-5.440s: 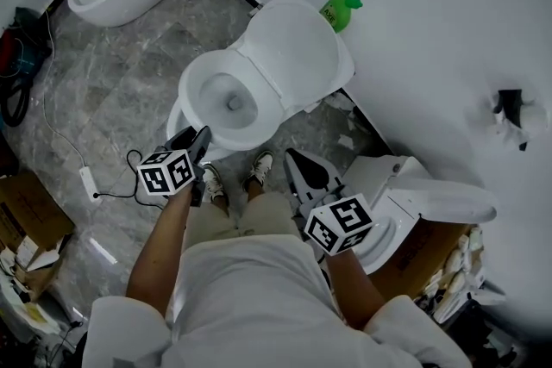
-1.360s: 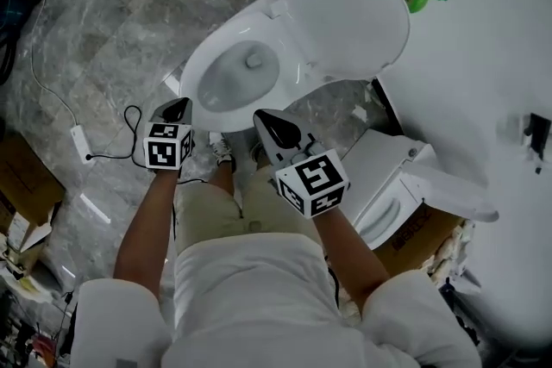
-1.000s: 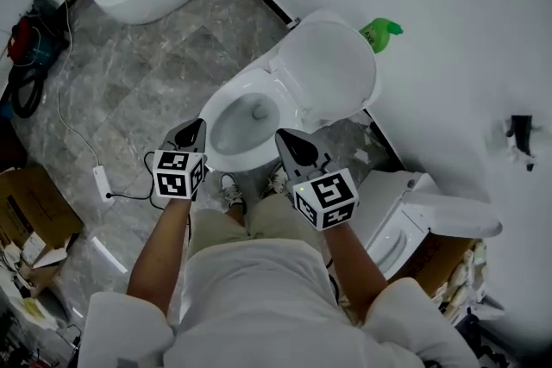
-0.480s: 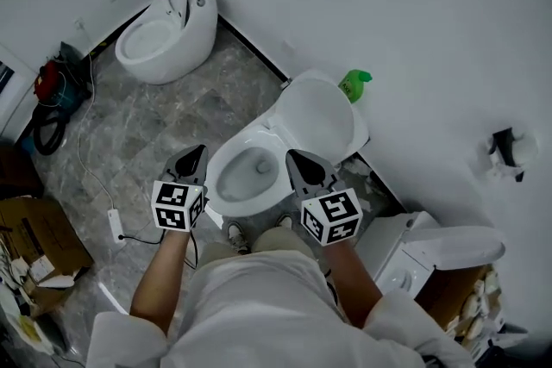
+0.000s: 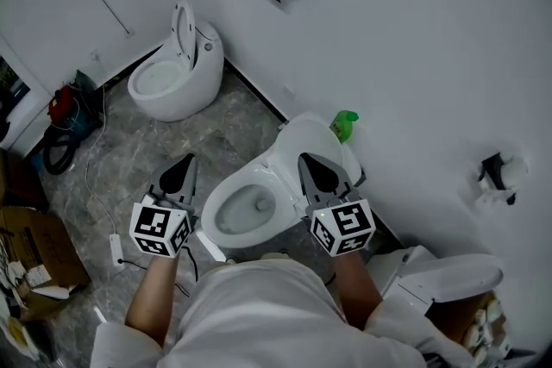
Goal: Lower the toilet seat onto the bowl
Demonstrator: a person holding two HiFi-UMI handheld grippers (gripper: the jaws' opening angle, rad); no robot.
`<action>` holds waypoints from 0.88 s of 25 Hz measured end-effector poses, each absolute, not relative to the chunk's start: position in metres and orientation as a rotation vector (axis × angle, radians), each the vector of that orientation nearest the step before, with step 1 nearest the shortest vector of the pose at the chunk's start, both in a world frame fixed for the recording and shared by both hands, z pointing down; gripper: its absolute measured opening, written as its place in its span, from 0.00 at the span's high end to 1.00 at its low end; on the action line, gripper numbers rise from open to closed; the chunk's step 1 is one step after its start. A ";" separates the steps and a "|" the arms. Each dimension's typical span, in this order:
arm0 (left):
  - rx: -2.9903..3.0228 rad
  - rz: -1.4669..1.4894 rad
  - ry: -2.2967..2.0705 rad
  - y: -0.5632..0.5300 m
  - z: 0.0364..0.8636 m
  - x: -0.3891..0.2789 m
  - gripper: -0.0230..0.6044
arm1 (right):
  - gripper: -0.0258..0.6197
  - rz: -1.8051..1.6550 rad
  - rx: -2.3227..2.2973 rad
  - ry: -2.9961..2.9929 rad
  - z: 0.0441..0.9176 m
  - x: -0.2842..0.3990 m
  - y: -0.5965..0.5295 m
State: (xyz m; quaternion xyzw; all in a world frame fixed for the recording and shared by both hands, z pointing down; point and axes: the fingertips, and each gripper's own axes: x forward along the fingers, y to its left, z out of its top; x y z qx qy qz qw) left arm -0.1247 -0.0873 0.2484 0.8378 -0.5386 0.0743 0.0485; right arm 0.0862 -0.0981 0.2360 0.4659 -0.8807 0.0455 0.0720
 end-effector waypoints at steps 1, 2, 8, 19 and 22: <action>2.564 0.208 -1.655 -0.085 0.239 -0.124 0.95 | 0.96 0.129 1.406 -2.651 0.231 0.091 -0.099; 2.574 0.193 -1.669 -0.083 0.230 -0.124 0.95 | 0.96 0.122 1.411 -2.653 0.226 0.096 -0.100; 2.612 0.095 -1.792 -0.064 0.180 -0.129 0.95 | 0.96 0.099 1.480 -2.657 0.205 0.135 -0.101; 2.620 0.023 -1.960 -0.029 0.154 -0.126 0.95 | 0.96 0.116 1.576 -2.644 0.200 0.191 -0.098; 2.580 0.020 -1.979 -0.017 0.163 -0.126 0.95 | 0.96 0.106 1.594 -2.637 0.200 0.201 -0.089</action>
